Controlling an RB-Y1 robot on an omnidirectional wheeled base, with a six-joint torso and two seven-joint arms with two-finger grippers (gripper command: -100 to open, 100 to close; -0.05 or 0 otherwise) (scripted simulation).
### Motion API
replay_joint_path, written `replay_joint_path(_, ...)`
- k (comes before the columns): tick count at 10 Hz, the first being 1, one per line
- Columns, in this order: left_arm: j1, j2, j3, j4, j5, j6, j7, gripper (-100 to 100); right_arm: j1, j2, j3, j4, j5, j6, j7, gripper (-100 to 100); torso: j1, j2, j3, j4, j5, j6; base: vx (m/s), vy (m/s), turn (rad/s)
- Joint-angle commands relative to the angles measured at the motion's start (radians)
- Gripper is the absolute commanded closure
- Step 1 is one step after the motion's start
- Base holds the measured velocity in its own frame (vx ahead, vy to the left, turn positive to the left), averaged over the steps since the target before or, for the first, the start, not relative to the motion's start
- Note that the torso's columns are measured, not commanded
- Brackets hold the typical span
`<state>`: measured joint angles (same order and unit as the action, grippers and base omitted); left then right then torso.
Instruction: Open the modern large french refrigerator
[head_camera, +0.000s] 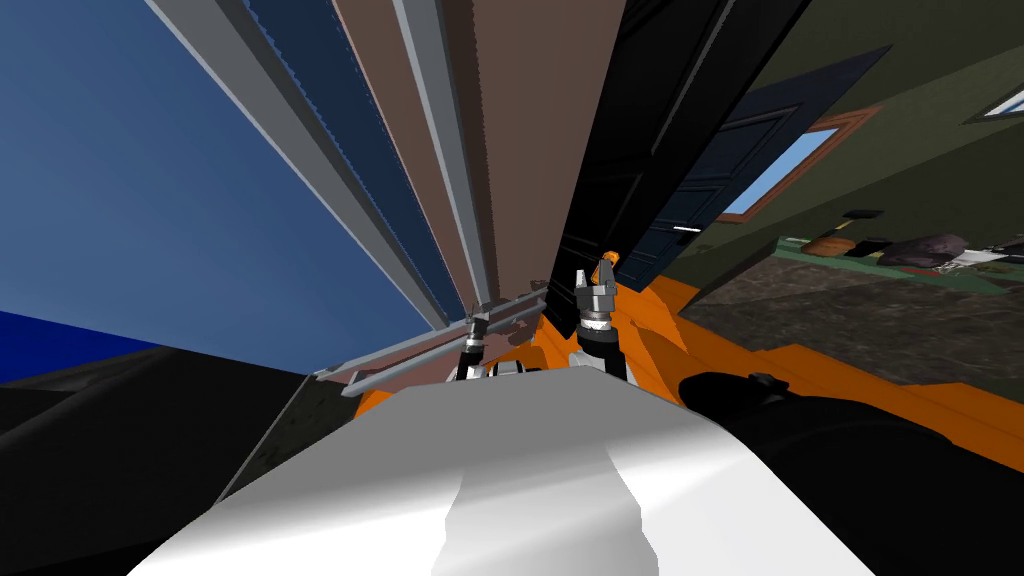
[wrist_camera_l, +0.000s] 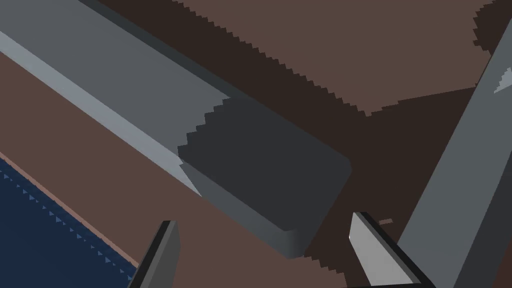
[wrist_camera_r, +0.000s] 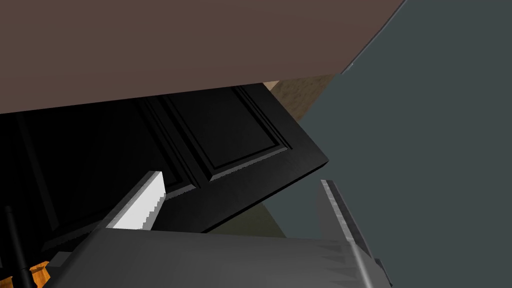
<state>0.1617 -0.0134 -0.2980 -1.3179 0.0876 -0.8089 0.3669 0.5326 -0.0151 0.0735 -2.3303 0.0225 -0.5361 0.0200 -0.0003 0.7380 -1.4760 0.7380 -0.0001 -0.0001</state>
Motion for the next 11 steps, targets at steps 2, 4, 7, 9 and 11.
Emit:
replay_joint_path(2,-0.016,-0.026,0.002,-0.021,0.005,0.036,0.000,-100,0.000,0.000,0.000,0.000,0.000,0.000,0.000,0,0.000,0.000,0.000,0.000,0.000,0.000,0.006,0.001,0.010)
replay_joint_path(4,-0.032,-0.031,0.005,-0.035,0.007,0.066,-0.004,-100,0.000,0.000,0.000,0.000,0.000,0.000,0.000,0,0.000,-0.001,-0.001,0.000,0.000,0.000,0.022,0.003,0.018)
replay_joint_path(7,-0.004,-0.023,0.000,-0.011,0.003,0.014,0.003,100,0.000,0.000,0.000,0.000,0.000,0.000,0.000,0,0.001,0.003,0.001,0.002,0.000,-0.002,-0.005,-0.006,-0.026)
replay_joint_path(9,0.003,-0.026,0.023,-0.036,0.021,0.031,-0.016,100,0.000,0.000,0.000,0.000,0.000,0.000,0.000,0,0.003,0.004,0.002,0.002,0.000,-0.002,-0.025,-0.111,0.112)
replay_joint_path(11,0.012,-0.027,0.034,-0.051,0.030,0.035,-0.026,100,0.000,0.000,0.000,0.000,0.000,0.000,0.000,0,-0.010,0.006,0.004,0.003,-0.003,0.002,-0.063,-0.263,0.163)
